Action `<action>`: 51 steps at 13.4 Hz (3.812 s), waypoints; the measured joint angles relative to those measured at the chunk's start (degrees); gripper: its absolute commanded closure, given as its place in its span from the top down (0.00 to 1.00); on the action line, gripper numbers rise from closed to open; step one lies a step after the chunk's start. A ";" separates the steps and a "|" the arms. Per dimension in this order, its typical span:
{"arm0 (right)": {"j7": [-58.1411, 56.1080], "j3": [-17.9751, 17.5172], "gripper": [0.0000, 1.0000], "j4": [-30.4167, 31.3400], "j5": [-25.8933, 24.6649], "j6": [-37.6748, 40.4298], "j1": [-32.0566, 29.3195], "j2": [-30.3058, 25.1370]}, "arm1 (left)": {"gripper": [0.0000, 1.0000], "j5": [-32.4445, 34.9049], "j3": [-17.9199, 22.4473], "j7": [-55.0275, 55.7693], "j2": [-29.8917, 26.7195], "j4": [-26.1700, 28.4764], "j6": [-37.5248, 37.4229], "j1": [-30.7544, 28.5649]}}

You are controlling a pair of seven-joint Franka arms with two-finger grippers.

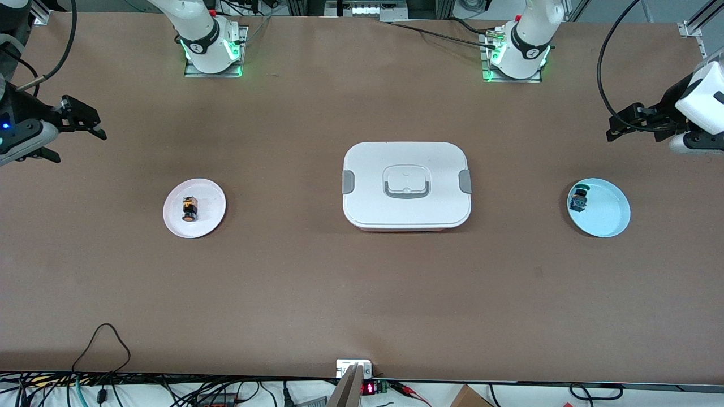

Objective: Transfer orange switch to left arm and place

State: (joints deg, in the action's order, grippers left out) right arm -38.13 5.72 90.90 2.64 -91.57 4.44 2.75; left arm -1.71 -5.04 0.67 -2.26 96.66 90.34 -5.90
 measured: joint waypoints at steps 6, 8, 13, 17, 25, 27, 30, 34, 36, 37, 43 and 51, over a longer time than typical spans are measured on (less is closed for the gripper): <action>-31.84 -0.27 1.00 0.01 -4.08 -0.01 0.02 1.72 | 1.00 0.00 0.05 0.00 0.01 0.00 0.00 -0.10; -38.97 -0.38 1.00 0.05 -4.31 0.00 0.03 2.54 | 1.00 0.00 0.08 0.00 0.09 0.00 0.00 -0.23; -46.88 -1.07 1.00 0.58 -4.31 0.57 0.23 6.55 | 1.00 0.00 0.13 0.00 0.50 0.01 0.00 -1.04; -49.80 -1.54 1.00 3.04 -3.77 -3.45 0.31 9.57 | 1.00 0.00 0.13 0.00 0.53 0.04 0.00 -1.36; -52.05 -1.71 1.00 22.78 -3.49 -31.54 0.93 14.07 | 1.00 0.00 -0.13 0.00 0.61 0.05 0.00 -1.39; -52.17 -1.71 1.00 26.29 -3.49 -37.01 0.93 14.72 | 1.00 0.00 -0.36 0.00 0.61 0.05 0.00 -1.37; -52.23 -1.71 1.00 31.28 -3.49 -44.45 0.94 14.99 | 1.00 0.00 -0.43 0.00 0.61 0.05 0.00 -1.32; -52.67 -1.74 1.00 34.34 -3.49 -50.68 1.30 16.46 | 1.00 0.00 -0.47 0.00 0.61 0.05 -0.01 -1.30; -53.69 -1.74 1.00 34.86 -3.49 -53.19 1.62 17.63 | 1.00 0.00 -0.47 0.00 0.61 0.05 -0.02 -1.31; -54.33 -1.74 1.00 34.96 -3.49 -54.21 1.69 18.23 | 1.00 0.00 -0.47 0.00 0.61 0.05 -0.03 -1.31; -55.50 -1.74 1.00 34.98 -3.49 -56.80 1.70 19.82 | 1.00 0.00 -0.46 0.00 0.61 0.05 -0.03 -1.32; -55.63 -1.74 0.83 35.02 -3.49 -60.71 1.76 22.33 | 1.00 0.00 -0.38 0.00 0.63 0.05 -0.03 -1.37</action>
State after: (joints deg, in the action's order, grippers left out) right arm -93.76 3.97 125.92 -0.84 -152.29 6.20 25.09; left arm -1.71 -5.42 0.67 -1.64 96.71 90.31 -7.28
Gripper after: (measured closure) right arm 0.004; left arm 0.000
